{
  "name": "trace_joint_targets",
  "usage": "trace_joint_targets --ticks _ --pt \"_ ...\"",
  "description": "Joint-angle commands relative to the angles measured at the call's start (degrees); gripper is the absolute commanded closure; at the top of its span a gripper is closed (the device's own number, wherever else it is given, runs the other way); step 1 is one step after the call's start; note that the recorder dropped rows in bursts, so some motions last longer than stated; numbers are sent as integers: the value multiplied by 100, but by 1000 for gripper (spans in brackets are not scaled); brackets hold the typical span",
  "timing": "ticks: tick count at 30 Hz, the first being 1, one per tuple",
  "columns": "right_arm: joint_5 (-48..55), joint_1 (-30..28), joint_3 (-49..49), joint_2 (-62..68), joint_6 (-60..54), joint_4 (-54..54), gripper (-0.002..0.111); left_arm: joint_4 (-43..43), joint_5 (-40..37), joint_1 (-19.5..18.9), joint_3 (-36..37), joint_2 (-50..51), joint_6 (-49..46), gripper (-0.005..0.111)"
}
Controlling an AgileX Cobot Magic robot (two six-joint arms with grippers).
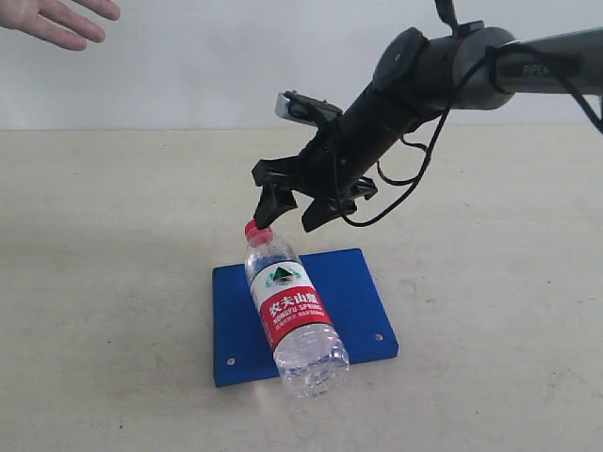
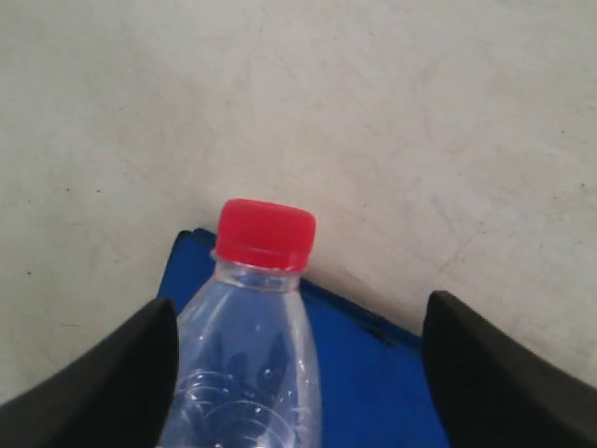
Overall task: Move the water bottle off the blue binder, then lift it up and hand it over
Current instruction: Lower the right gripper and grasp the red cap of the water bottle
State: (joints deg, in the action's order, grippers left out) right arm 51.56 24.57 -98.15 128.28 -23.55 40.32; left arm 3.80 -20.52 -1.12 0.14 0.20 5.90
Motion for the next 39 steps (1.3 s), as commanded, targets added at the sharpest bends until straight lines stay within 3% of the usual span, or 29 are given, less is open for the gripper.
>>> trace_joint_targets --ticks 1,15,28,31,38,39 --pt "-50 0 -76 154 -44 84 42 -16 27 32 -14 -20 49 102" --pt "-51 0 -86 369 -652 1068 42 -16 27 32 -14 -20 49 102" --pt "-70 0 -89 629 -711 1194 43 -16 27 32 -14 -20 49 102" --pt "-157 0 -89 661 -806 1209 55 -16 27 32 -14 -20 49 102" --pt "-101 0 -89 661 -1143 1209 109 -16 27 32 -14 -20 49 102" --pt "-101 0 -89 638 -1147 1223 108 -16 27 32 -14 -20 49 102"
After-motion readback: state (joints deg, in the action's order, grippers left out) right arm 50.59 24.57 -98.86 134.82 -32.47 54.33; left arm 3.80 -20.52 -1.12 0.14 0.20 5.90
